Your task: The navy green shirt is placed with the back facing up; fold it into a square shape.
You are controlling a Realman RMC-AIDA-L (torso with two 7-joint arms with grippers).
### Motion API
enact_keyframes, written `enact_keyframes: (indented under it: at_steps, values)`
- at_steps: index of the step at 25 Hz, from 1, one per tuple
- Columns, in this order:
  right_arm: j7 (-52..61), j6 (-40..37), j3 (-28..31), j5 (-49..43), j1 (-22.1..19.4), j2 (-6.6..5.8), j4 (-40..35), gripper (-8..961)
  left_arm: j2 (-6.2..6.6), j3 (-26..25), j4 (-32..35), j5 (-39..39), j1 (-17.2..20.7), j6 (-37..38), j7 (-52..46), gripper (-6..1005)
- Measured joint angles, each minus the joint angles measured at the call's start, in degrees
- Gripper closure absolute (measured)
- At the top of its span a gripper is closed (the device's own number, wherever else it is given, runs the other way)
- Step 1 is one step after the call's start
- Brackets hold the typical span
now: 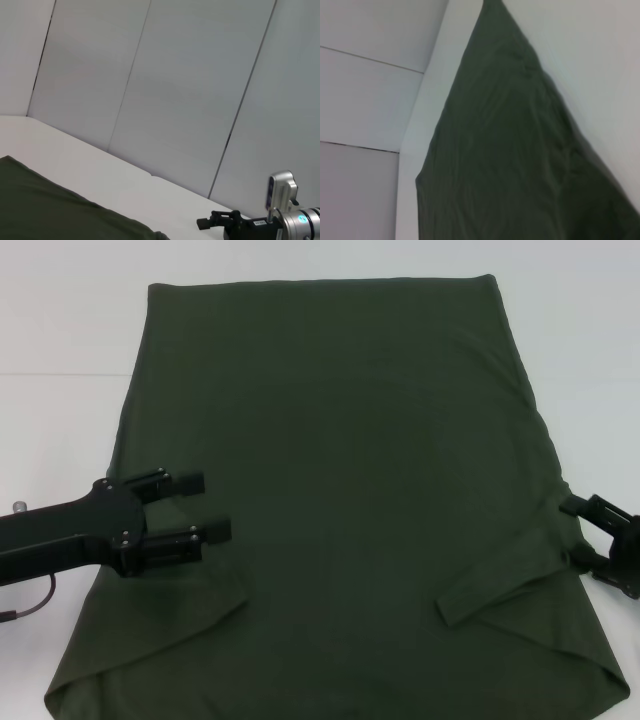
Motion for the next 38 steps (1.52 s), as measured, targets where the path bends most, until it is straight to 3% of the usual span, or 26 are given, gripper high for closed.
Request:
enact_keyframes:
  at_steps: [22, 38]
  values:
    - [1.1, -8.5, -0.6, 0.0, -2.8, -0.11, 1.2, 28, -0.09, 0.0, 0.0, 0.0, -0.8, -0.2, -0.5, 157]
    - [3.3, -9.0, -5.5, 0.0, -2.6, -0.40, 2.8, 28, -0.18, 0.0, 0.0, 0.0, -1.3, -0.8, -0.6, 158]
